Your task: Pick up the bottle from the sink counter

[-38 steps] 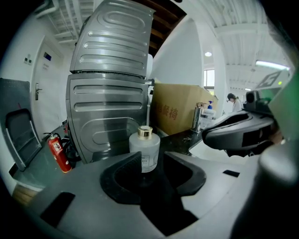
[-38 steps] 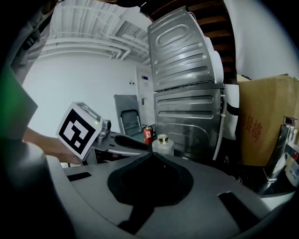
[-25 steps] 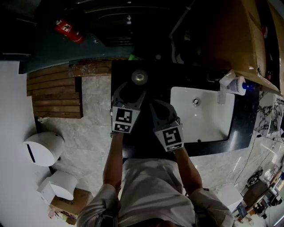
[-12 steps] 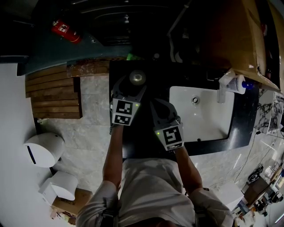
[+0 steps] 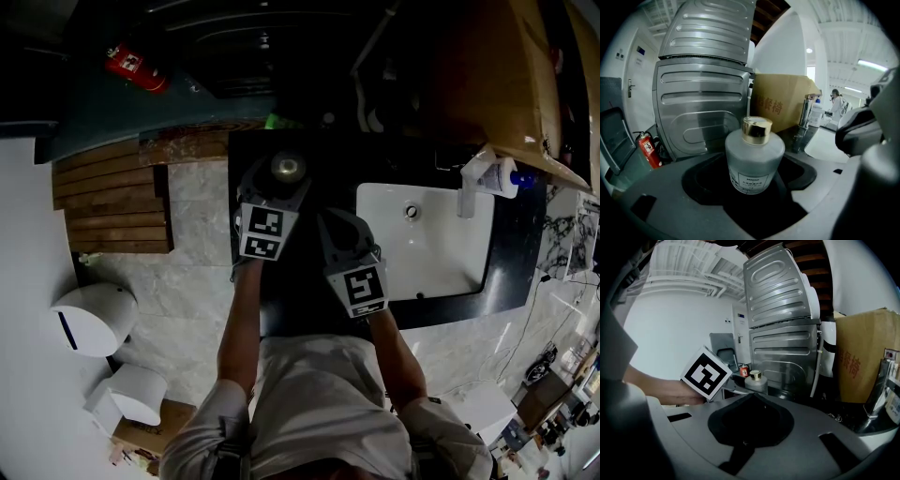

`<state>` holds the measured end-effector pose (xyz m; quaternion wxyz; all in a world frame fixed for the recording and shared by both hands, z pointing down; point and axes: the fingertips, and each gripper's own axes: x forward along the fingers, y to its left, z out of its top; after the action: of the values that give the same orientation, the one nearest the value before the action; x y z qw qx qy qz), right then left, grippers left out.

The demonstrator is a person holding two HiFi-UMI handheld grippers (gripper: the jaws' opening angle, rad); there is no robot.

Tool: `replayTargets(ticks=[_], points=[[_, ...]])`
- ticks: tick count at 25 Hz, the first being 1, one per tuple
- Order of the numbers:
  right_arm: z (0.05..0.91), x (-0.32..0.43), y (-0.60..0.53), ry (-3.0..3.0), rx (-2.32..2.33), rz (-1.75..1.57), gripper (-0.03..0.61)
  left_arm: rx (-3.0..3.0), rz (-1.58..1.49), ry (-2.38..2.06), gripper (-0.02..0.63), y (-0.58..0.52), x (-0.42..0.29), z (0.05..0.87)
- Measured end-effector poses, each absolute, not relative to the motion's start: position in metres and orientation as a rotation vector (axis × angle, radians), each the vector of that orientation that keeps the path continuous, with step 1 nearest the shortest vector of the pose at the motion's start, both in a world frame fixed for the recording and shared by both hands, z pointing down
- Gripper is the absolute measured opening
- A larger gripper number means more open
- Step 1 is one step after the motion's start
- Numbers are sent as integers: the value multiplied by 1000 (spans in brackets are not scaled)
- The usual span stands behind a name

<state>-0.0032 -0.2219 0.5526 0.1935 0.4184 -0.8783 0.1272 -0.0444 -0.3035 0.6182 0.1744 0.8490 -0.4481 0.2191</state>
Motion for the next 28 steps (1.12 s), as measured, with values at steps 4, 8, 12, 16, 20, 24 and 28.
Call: replayTargets(ticks=[4, 8, 12, 16, 20, 24, 28], points=[[552, -2, -221, -2461, 1180, 358, -8, 2426, 632, -1275, 324, -303, -44, 617], [552, 0, -220, -2454, 1187, 363, -8, 2430, 632, -1280, 322, -303, -45, 617], [552, 2, -220, -2452, 1193, 364, -8, 2423, 634, -1286, 322, -304, -44, 617], [552, 2, -220, -2451, 1196, 365, -8, 2418, 634, -1289, 322, -305, -45, 619], [550, 3, -218, -2450, 1199, 360, -8, 2419, 636, -1283, 322, -304, -45, 618], [547, 6, -215, -2451, 1206, 350, -8, 2418, 644, -1280, 322, -302, -45, 617], [544, 9, -215, -2449, 1217, 349, -8, 2422, 644, -1271, 322, -299, -43, 616]])
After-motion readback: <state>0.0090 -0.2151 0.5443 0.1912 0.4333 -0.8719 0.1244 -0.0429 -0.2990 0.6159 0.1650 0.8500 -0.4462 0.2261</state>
